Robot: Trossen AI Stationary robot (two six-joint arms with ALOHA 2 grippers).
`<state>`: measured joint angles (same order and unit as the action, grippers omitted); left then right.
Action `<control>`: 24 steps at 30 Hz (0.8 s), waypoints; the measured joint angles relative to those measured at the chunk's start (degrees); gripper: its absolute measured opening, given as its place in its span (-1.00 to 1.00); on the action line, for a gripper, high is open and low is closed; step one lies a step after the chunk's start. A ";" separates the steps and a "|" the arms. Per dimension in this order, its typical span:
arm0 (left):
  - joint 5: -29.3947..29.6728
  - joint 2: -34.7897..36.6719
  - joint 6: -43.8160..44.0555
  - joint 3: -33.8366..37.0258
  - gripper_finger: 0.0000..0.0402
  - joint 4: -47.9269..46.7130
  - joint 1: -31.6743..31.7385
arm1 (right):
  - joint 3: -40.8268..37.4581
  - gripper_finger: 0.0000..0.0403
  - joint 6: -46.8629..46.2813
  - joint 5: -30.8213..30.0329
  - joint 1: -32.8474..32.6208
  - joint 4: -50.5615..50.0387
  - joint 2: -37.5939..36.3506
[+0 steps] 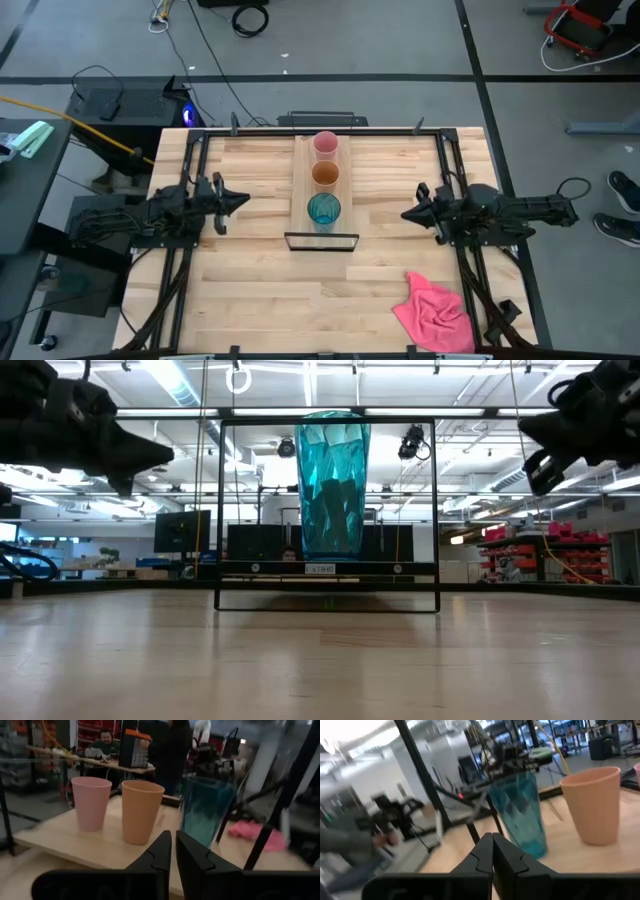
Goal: Stack small to large cups/mugs on shelf
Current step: Return to Home Position
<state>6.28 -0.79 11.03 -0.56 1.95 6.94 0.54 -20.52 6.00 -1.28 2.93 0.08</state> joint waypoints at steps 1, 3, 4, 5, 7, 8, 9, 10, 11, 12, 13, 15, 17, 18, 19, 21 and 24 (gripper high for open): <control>-0.03 -0.01 -1.80 0.00 -0.84 -0.08 0.00 | 0.00 -0.94 1.74 0.01 0.00 -0.92 0.02; 0.00 0.09 -5.55 0.00 -0.86 -0.06 0.00 | -0.02 -0.94 6.01 0.00 0.00 -0.75 0.63; -0.02 0.01 -7.32 0.00 -0.86 -0.14 0.00 | -0.02 -0.94 8.43 -0.01 0.00 -0.81 0.66; -0.04 0.03 -8.76 0.00 -0.87 -0.16 0.00 | -0.02 -0.94 10.90 0.00 0.00 -0.81 0.71; 0.01 0.04 -10.61 0.00 -0.88 -0.05 0.00 | -0.02 -0.94 14.26 0.00 0.00 -0.81 0.96; 0.01 0.03 -11.11 0.00 -0.88 0.05 0.00 | -0.02 -0.94 15.57 -0.02 0.00 -0.87 0.96; 0.05 0.05 -11.27 0.02 -0.88 0.16 0.00 | -0.02 -0.94 16.52 -0.02 0.00 -0.74 0.98; 0.09 0.03 -11.26 0.03 -0.88 0.26 0.00 | -0.02 -0.94 17.03 -0.02 0.00 -0.73 1.01; 0.11 0.03 -11.28 0.04 -0.88 0.37 0.00 | -0.02 -0.94 17.12 -0.02 0.00 -0.77 1.02; 0.11 0.05 -11.28 0.04 -0.87 0.38 0.00 | -0.02 -0.94 17.06 -0.02 0.00 -0.78 1.04; 0.11 0.04 -11.28 0.04 -0.86 0.38 0.00 | -0.02 -0.94 16.53 0.00 0.00 -0.77 1.03; 0.11 0.05 -11.28 0.04 -0.84 0.40 0.00 | -0.02 -0.94 14.48 -0.02 0.00 -0.78 1.05; 0.11 0.04 -11.28 0.04 -0.83 0.41 0.00 | -0.02 -0.94 12.51 -0.02 0.00 -0.76 1.05; 0.11 0.05 -11.28 0.04 -0.82 0.43 0.00 | -0.02 -0.94 11.62 -0.02 0.00 -0.77 1.05; 0.11 0.03 -11.28 0.07 -0.82 0.45 0.00 | -0.02 -0.94 10.95 -0.01 0.00 -0.76 1.05; 0.11 0.03 -11.27 0.07 -0.83 0.47 0.00 | -0.02 -0.94 9.80 -0.01 0.00 -0.76 1.05; 0.11 0.04 -11.27 0.07 -0.85 0.50 0.00 | -0.02 -0.94 9.74 -0.02 0.00 -0.76 1.05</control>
<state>6.39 -0.74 -0.24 -0.49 2.45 6.94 0.51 -10.79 5.98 -1.28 2.17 1.13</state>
